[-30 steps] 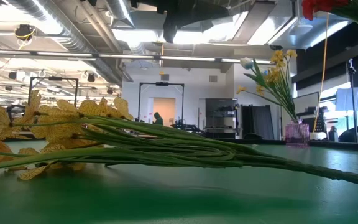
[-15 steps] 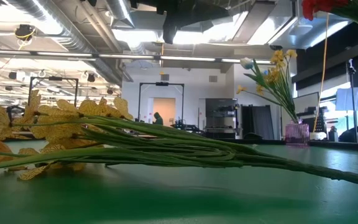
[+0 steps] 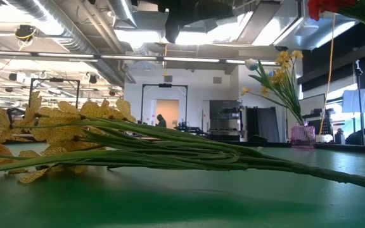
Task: Sort flowers into vase by color
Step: Put the red tulip into the transparent vase
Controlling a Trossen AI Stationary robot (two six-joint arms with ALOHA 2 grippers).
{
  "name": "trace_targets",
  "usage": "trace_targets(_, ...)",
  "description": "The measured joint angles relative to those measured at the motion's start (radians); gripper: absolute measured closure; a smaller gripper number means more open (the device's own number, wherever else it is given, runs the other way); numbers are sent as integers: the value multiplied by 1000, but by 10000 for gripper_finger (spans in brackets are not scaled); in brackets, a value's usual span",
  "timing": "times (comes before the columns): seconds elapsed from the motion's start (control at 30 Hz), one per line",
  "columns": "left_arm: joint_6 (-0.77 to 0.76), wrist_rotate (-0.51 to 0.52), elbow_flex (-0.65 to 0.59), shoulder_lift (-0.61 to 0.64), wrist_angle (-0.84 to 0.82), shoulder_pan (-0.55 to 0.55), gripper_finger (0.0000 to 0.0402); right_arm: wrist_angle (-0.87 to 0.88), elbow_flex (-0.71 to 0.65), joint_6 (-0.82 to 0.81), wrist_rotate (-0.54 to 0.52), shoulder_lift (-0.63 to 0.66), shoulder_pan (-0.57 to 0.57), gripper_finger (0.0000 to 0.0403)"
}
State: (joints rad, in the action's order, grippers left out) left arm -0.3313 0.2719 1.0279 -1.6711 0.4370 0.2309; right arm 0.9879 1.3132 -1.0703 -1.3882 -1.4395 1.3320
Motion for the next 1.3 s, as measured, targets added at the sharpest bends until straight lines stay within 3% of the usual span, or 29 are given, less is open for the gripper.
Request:
trace_targets(0.13, 0, 1, 0, 0, -2, 0, 271, 10, 0, -46, -53, -61, -10, 403)
trace_targets(0.43, 0, 0, 0, 0, -3, 0, 271, 12, 0, -77, -14, -143, -57, 403)
trace_targets(0.83, -2, 0, 0, 0, -3, 22, 271, 166, 0, -116, 108, -142, -71, 403)
trace_targets(1.3, -7, 7, 0, 0, -3, 25, 271, 221, 0, -133, 89, -140, -69, 403)
